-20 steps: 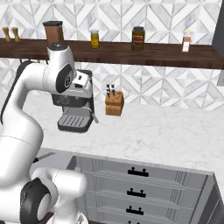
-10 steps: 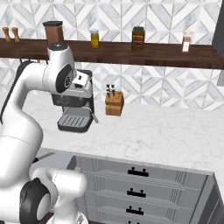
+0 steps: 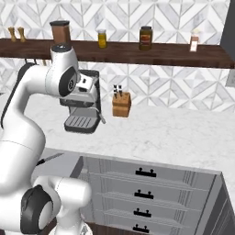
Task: Pick up the knife from the drawer and place it on the cutting board. Then place the meat from the plate to the cutting board.
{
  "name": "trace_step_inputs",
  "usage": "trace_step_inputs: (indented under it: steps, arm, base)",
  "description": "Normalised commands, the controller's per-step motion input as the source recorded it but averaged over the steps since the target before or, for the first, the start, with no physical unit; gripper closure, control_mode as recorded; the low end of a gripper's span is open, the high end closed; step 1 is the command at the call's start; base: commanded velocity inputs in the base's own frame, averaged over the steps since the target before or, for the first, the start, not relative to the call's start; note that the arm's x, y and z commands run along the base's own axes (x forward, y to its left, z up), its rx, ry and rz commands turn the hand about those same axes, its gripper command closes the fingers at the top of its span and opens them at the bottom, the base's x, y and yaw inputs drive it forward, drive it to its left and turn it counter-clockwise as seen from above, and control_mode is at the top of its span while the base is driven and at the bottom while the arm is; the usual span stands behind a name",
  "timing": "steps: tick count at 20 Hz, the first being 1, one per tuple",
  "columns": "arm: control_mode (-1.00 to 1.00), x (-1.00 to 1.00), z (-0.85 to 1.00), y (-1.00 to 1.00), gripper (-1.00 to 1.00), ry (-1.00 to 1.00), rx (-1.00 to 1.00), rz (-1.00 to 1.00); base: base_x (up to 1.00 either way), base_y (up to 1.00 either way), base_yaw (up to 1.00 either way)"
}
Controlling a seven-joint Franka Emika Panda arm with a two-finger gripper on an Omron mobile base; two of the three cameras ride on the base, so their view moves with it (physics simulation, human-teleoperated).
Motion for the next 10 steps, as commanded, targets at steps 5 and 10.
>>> trace_step_inputs:
  steps: [5, 10]
  arm:
    - [1.00, 0.00, 0.00, 0.00, -1.00, 0.00, 0.00, 0.00]
    - [1.00, 0.00, 0.00, 0.00, -1.00, 0.00, 0.00, 0.00]
  base:
    - [-0.54, -0.29, 0.01]
    - [-0.13, -0.37, 0.19]
